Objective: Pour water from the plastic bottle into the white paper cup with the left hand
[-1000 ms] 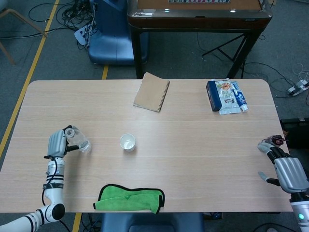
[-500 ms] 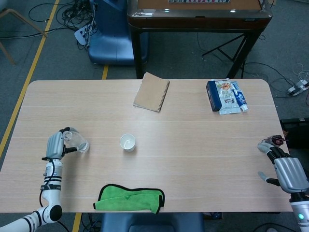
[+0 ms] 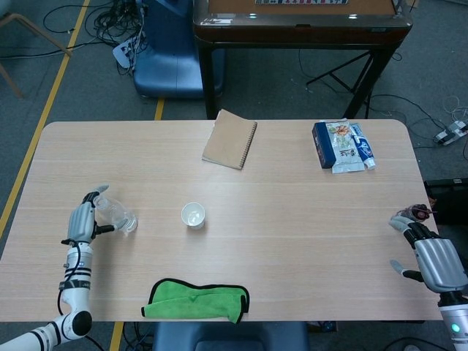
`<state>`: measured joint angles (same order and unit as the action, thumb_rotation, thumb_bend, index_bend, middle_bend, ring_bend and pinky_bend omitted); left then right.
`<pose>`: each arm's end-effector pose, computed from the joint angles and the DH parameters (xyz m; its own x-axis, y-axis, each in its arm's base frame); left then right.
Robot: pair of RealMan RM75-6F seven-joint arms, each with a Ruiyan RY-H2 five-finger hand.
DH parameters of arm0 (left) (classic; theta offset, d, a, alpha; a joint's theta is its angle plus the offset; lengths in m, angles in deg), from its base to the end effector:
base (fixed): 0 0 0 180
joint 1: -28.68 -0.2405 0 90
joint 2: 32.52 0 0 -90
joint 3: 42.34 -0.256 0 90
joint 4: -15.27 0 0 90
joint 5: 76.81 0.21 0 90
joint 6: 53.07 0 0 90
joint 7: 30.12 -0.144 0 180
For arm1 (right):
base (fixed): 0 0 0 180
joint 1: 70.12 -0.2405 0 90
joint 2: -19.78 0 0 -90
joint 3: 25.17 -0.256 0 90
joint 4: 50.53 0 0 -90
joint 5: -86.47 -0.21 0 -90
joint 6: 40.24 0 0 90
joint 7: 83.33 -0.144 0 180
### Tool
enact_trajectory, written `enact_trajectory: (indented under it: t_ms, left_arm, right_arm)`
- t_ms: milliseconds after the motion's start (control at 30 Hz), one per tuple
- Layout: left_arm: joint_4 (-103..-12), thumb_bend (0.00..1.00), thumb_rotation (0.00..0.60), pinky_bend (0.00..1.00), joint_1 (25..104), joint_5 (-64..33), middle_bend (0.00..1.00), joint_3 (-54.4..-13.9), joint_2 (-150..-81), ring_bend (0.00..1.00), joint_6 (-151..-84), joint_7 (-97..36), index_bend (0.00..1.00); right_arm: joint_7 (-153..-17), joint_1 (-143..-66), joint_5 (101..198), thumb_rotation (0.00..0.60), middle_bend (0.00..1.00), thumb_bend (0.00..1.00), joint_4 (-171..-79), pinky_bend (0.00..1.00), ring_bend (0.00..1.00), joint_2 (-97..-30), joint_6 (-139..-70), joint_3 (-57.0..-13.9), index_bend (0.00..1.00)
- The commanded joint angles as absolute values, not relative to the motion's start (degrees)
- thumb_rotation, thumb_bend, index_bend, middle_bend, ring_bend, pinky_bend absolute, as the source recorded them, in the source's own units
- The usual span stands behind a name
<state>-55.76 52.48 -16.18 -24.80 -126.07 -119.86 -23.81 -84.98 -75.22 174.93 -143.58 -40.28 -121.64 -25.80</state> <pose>-0.2860 0.3225 0.0302 -0.0399 0.0018 0.9992 0.9843 0.1722 0.0390 -0.3150 -0.1736 0.1649 0.4291 -0.1001 0.8977 -0.9032 -0.0502 0.4262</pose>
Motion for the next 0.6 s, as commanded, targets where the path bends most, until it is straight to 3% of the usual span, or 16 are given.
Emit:
enact_trajectory:
  t_ms: [33, 600]
  left_arm:
    - [-57.5, 0.06, 0.600, 0.20, 52.1, -17.1, 0.10, -24.8, -125.1, 0.09, -119.8, -25.5, 0.10]
    - [-68.3, 0.05, 0.600, 0.18, 48.6, -16.8, 0.05, -27.9, -118.9, 0.07, -124.0, -34.1, 0.05]
  right_arm:
    - [-85.0, -75.3, 174.9, 0.600, 0.21, 0.17, -143.5, 0.47, 0.22, -40.3, -121.6, -25.8, 0.23]
    - [-83.8, -75.3, 175.1, 0.600, 0.21, 0.17, -143.7, 0.47, 0.22, -40.7, -121.5, -25.6, 0.23]
